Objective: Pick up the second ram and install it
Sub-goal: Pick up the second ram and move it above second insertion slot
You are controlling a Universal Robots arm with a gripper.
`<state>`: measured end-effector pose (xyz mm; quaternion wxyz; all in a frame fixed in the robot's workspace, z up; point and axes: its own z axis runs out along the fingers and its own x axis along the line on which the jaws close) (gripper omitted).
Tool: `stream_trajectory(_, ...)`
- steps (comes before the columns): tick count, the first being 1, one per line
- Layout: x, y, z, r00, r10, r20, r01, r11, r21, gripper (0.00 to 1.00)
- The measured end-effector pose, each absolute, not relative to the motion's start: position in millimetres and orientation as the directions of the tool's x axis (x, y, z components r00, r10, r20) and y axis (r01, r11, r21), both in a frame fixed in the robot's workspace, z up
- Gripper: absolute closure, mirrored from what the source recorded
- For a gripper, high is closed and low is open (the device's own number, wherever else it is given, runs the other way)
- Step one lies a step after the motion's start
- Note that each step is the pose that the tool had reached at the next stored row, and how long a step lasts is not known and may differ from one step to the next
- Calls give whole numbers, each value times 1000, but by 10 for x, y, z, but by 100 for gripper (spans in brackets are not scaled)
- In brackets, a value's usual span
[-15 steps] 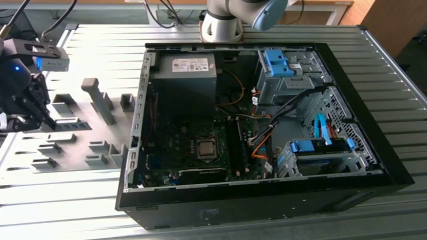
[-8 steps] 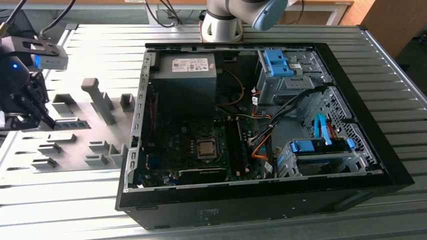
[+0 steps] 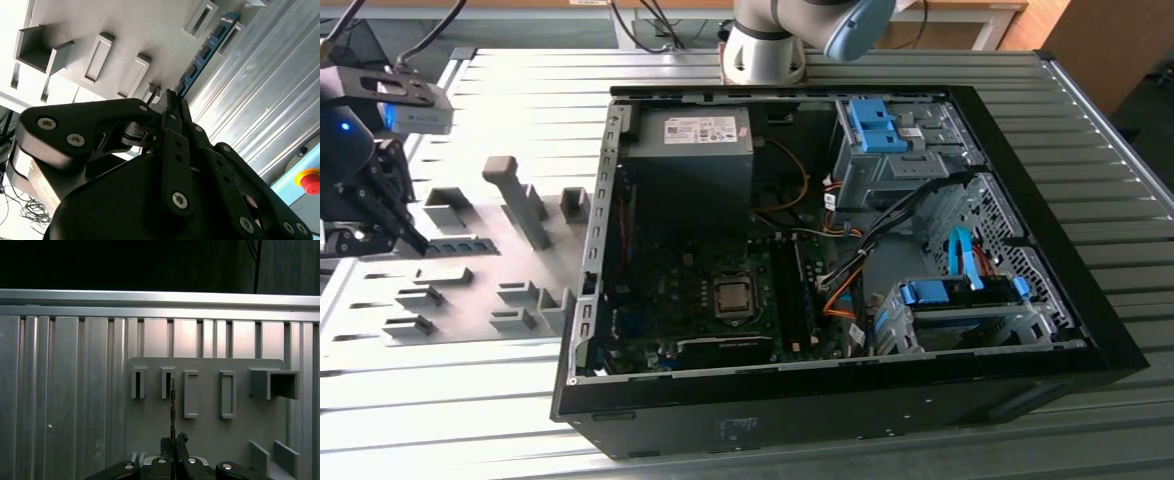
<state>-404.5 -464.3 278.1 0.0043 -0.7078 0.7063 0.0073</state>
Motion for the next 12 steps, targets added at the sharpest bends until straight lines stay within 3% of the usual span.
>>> stream_trajectory(12, -4045, -4643, 2873, 2, -1000, -16, -1000, -2, 4, 86)
